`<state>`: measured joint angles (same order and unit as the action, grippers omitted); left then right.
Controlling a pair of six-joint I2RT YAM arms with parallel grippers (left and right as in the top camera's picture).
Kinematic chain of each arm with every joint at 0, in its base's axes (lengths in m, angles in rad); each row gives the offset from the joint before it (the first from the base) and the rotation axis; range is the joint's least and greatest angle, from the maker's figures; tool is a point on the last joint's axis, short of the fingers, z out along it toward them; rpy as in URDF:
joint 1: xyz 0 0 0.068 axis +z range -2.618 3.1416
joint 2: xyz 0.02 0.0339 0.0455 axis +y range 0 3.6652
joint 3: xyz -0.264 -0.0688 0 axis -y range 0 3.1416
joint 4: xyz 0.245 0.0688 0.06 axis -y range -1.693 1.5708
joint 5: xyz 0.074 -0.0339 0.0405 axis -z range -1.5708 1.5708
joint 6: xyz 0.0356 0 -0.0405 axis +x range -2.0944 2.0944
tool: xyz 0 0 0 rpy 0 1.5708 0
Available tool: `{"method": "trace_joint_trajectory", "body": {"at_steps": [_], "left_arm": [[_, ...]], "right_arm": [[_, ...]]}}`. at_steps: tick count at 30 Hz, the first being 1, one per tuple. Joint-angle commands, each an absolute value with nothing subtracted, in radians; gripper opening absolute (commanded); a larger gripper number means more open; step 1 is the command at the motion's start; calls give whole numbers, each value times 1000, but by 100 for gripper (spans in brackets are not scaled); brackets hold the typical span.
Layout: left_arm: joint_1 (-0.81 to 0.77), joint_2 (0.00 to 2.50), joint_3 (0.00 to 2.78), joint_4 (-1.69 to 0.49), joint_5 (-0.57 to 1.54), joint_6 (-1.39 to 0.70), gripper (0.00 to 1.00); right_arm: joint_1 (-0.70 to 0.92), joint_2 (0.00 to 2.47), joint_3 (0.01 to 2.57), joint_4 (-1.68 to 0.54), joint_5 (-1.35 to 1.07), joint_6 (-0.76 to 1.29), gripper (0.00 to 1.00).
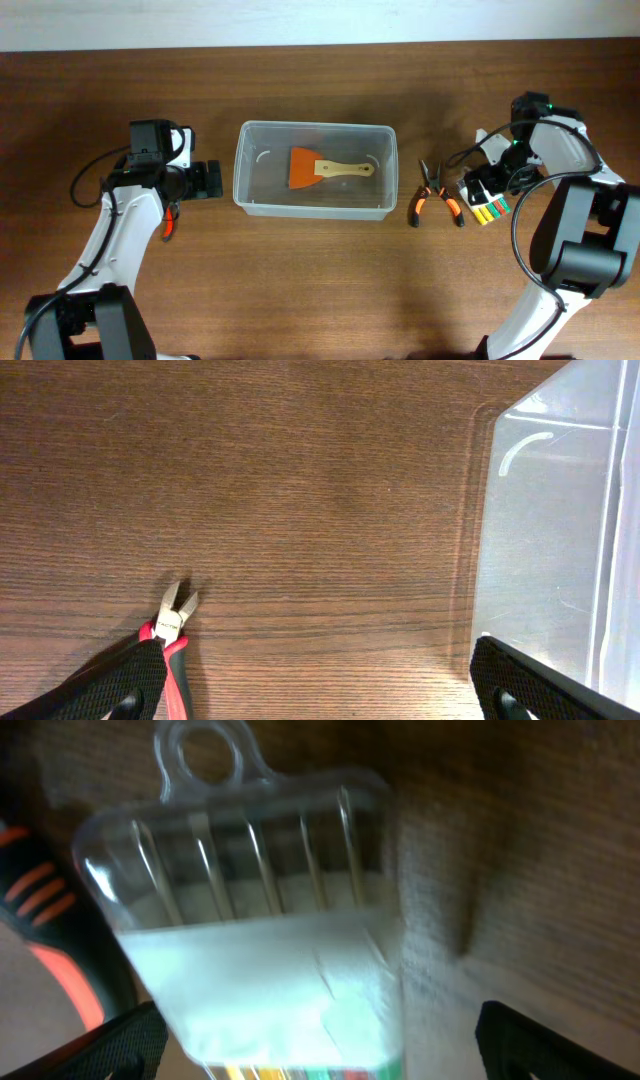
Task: Pack container
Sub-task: 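Move the right gripper to the marker pack and grasp it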
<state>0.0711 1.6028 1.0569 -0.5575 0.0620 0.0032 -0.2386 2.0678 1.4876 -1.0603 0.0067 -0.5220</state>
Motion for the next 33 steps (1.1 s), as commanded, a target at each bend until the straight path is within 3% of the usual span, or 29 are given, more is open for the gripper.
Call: {"method": "trace_joint_trajectory", "body": {"at_steps": [1, 4, 13, 15, 21, 22, 24, 30, 33], "left_arm": [[73, 1609, 1074, -554, 55, 15, 99], [73, 1609, 1074, -554, 56, 15, 99], [73, 1609, 1074, -555, 56, 15, 99], [73, 1609, 1074, -555, 56, 15, 99], [73, 1609, 1074, -555, 56, 15, 99], [73, 1609, 1074, -554, 56, 15, 99], [73, 1609, 1074, -554, 56, 15, 99], [73, 1609, 1074, -555, 56, 15, 99], [73, 1609, 1074, -554, 56, 15, 99]], "right_arm": [[-235, 2070, 1454, -1022, -31, -528, 99], [-235, 2070, 1436, -1002, -41, -528, 100], [-235, 2090, 1385, -942, -57, -515, 88], [-229, 2101, 1385, -941, -56, -502, 80], [-222, 2100, 1386, -926, -56, -427, 77], [-222, 2099, 1392, -928, -56, -401, 65], [-222, 2096, 1410, -939, -57, -366, 61], [-222, 2070, 1572, -1090, -57, -286, 61], [-218, 2065, 1777, -1270, -89, -267, 61]]}}
